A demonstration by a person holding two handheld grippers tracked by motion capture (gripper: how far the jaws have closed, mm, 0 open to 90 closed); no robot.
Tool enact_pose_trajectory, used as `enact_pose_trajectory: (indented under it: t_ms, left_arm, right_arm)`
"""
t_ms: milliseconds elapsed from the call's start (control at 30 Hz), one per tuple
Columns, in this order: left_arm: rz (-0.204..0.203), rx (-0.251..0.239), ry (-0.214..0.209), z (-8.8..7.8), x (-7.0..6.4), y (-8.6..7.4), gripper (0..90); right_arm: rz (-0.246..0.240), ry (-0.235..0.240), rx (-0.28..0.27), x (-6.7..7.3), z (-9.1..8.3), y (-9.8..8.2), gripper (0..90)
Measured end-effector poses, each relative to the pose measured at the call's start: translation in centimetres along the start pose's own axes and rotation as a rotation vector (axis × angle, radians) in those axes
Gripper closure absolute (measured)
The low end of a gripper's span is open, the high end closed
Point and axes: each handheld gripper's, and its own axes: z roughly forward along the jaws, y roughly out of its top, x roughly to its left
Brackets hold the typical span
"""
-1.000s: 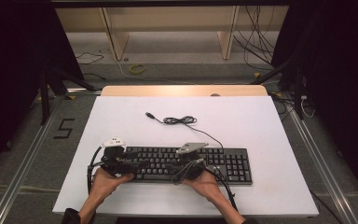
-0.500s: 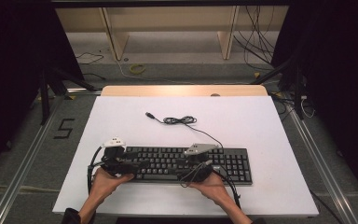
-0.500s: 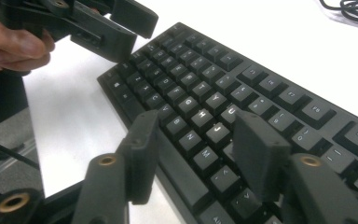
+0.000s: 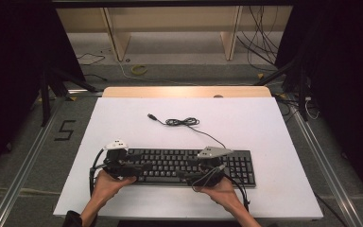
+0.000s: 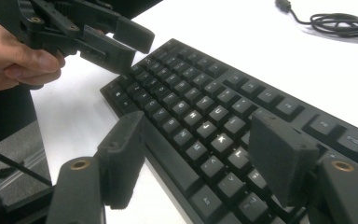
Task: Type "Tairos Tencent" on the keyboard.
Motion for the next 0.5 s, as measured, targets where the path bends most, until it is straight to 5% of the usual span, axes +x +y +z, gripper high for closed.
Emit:
enact_pose_trajectory:
  t_ms: [233,500]
  left_arm:
    - [0.005,0.008,-0.007,0.5,-0.1,0.0,34.5]
    - [0.036,0.023,-0.017,1.3,-0.2,0.5,46.2]
  right_arm:
    - [0.009,-0.012,-0.018,-0.3,-0.8,-0.4,35.7]
    - [0.018,-0.024,-0.025,-0.5,-1.4,-1.0,34.2]
